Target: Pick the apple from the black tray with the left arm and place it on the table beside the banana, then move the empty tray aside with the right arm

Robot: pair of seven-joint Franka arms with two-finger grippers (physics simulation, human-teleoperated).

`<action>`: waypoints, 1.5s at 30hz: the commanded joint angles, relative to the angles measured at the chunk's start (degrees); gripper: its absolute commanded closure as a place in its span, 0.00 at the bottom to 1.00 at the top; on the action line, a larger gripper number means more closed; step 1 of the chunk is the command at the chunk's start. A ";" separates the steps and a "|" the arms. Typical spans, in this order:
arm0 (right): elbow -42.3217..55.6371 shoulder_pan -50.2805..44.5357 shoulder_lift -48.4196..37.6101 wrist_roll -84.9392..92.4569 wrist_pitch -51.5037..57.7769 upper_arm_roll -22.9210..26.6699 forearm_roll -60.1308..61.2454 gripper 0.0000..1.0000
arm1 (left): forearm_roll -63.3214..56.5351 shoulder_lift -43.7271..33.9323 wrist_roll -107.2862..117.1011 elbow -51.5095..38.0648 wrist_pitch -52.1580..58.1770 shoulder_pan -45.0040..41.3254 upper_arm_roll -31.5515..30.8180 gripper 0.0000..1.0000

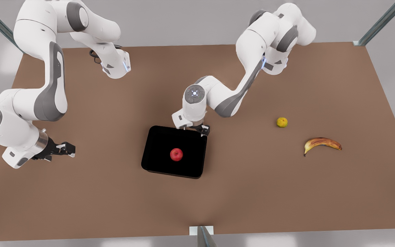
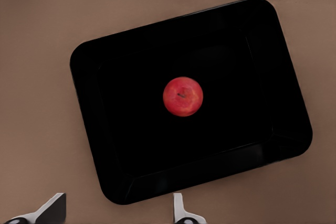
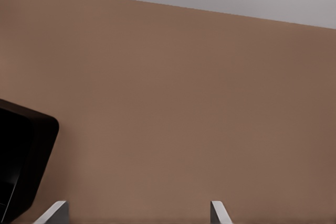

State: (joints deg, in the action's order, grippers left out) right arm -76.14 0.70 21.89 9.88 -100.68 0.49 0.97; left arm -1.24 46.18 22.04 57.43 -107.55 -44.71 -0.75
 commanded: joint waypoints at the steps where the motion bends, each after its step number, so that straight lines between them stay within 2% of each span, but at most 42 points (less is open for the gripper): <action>1: 0.03 0.01 -0.01 0.85 0.22 0.04 0.09 0.00 | -0.43 3.13 40.53 -2.42 -5.13 -0.20 -0.48 0.00; 4: 0.03 0.09 -0.01 0.85 0.14 0.04 0.09 0.00 | -1.04 5.41 40.71 -0.74 -10.66 -1.08 -0.39 0.00; 6: 0.03 0.01 -0.01 0.85 0.14 0.04 0.09 0.00 | -1.13 9.19 38.95 -1.45 -23.14 -0.90 1.01 0.00; 12: 0.03 0.01 0.08 0.85 0.14 -0.05 0.09 0.00 | -0.96 11.56 34.47 -3.38 -27.80 0.59 1.45 0.00; 14: 0.03 0.01 0.17 0.85 0.14 -0.05 0.09 0.00 | -1.05 14.47 37.37 -3.73 -36.33 -0.46 1.36 0.00; 15: 0.03 0.01 0.17 0.93 0.14 -0.05 0.09 0.00 | -1.05 13.76 37.55 -3.82 -35.19 -0.55 1.28 0.00; 16: 0.03 -0.08 0.17 0.93 0.14 -0.05 0.09 0.00 | -1.92 13.15 37.46 -3.91 -28.01 -0.46 1.97 0.00; 19: 0.03 -0.08 0.17 0.93 0.14 -0.05 0.09 0.00 | -6.32 10.69 37.19 -3.91 -18.85 -1.25 2.33 0.00; 20: 0.03 -0.08 0.17 0.93 0.14 -0.05 0.09 0.00 | -6.23 10.69 36.32 -3.91 -18.84 -1.34 2.07 0.00; 21: 0.03 -0.08 0.17 0.93 0.14 -0.05 0.09 0.00 | -5.71 10.95 31.32 -3.91 -19.27 -1.34 -0.29 0.00; 22: 0.03 -0.08 0.43 0.93 0.14 -0.14 0.09 0.00 | 0.96 11.04 30.78 -3.82 -20.51 2.42 -6.27 0.00; 23: 0.03 -0.08 0.43 0.93 0.05 -0.22 0.09 0.00 | 0.89 8.58 30.87 -3.82 -12.69 2.53 -6.46 0.00; 24: 0.03 -0.08 0.43 0.93 0.05 -0.22 0.09 0.00 | 0.89 7.96 32.27 -3.82 -11.36 1.30 -6.37 0.10; 25: 0.12 -0.08 0.43 0.93 0.05 -0.22 0.09 0.00 | 0.80 8.93 33.50 -3.73 -13.65 0.86 -6.37 0.00; 29: 0.12 -0.08 0.52 0.85 -0.65 -0.31 0.09 0.00 | -0.78 11.13 33.33 -3.38 -15.94 -0.46 -3.47 0.00; 32: 0.03 -0.08 0.43 0.85 -0.74 -0.40 0.09 0.00 | -0.87 13.94 31.66 -3.64 -25.24 -2.48 0.40 0.00; 34: 0.12 0.01 0.52 0.85 -0.74 -0.14 0.09 0.00 | -0.34 15.52 31.31 -3.64 -27.27 -2.04 0.22 0.00; 36: 0.03 -0.08 0.52 0.85 -0.74 -0.22 0.09 0.00 | 5.63 14.99 25.69 -3.29 -26.48 -0.81 0.57 0.00; 40: 0.03 -0.08 0.52 0.85 -0.74 -0.22 0.09 0.00 | 4.58 14.99 31.13 -3.12 -26.31 -1.08 0.92 0.00; 45: 0.03 -0.08 0.52 0.85 -0.74 -0.22 0.09 0.00 | 4.67 16.66 34.21 -3.20 -31.05 -2.92 1.80 0.00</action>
State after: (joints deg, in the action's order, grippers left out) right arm -76.11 0.62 22.48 10.62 -101.41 0.26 1.00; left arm 3.40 62.94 51.77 54.23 -135.30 -47.24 0.98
